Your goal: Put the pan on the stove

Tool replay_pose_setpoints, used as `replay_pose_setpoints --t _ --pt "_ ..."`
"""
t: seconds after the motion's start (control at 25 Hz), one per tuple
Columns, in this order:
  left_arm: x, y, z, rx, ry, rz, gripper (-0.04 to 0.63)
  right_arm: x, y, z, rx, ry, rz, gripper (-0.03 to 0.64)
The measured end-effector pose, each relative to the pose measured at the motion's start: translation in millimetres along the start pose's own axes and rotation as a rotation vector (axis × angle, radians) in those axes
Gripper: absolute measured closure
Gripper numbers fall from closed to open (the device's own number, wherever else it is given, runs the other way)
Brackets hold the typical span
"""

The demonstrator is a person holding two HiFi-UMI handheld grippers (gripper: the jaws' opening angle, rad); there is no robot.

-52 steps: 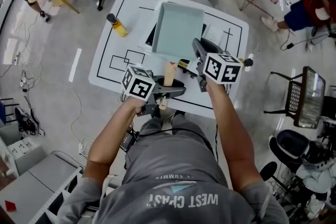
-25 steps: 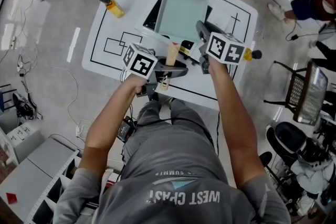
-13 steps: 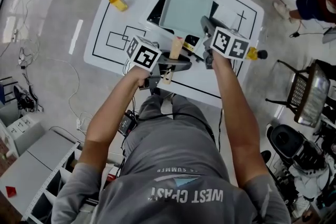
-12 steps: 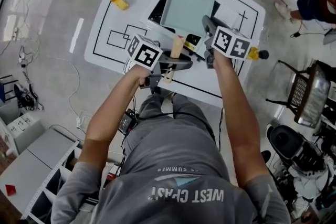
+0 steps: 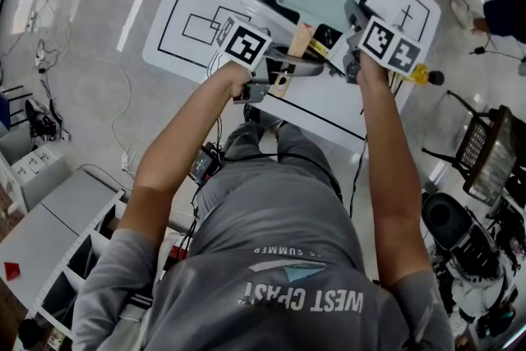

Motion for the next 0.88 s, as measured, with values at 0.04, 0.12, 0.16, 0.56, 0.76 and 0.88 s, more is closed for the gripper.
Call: replay_pose_setpoints --t 0.04,0.12,0.16,0.56,0.76,0.88 --pt "0.0 -0.1 0.4 0.006 -0.004 -0.009 0.492 0.6 -0.8 0.2 0.003 0.000 -0.005 0.523" --pt "0.2 0.1 0.6 0.005 -0.005 -0.017 0.492 1.7 -1.6 0.2 0.006 0.000 -0.013 0.523" --pt "-0.4 0.2 0.0 0.005 -0.009 -0.019 0.492 2.4 -1.6 -0.1 0.007 -0.001 -0.017 0.523" --pt "-1.7 -20.3 3.0 0.038 0.062 0.031 0.425 3.6 -3.1 -0.2 -0.007 -0.018 -0.031 0.515" --pt "-2.9 -29.6 4.2 0.049 0.080 0.053 0.406 7.6 -6.9 5.4 0.007 -0.027 -0.046 0.506" --pt "-3.1 -34.1 3.2 0.051 0.079 0.071 0.403 4.3 -11.9 10.8 0.015 -0.034 -0.055 0.495"
Point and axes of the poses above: the fingertips, and each gripper's own axes: y forward along the fingers, x to its right, z out of its top, the point moved 1 cm from there along -y, backward along the fingers, and after that the axes turned 6 degrees about x, right-handed, at the moved point
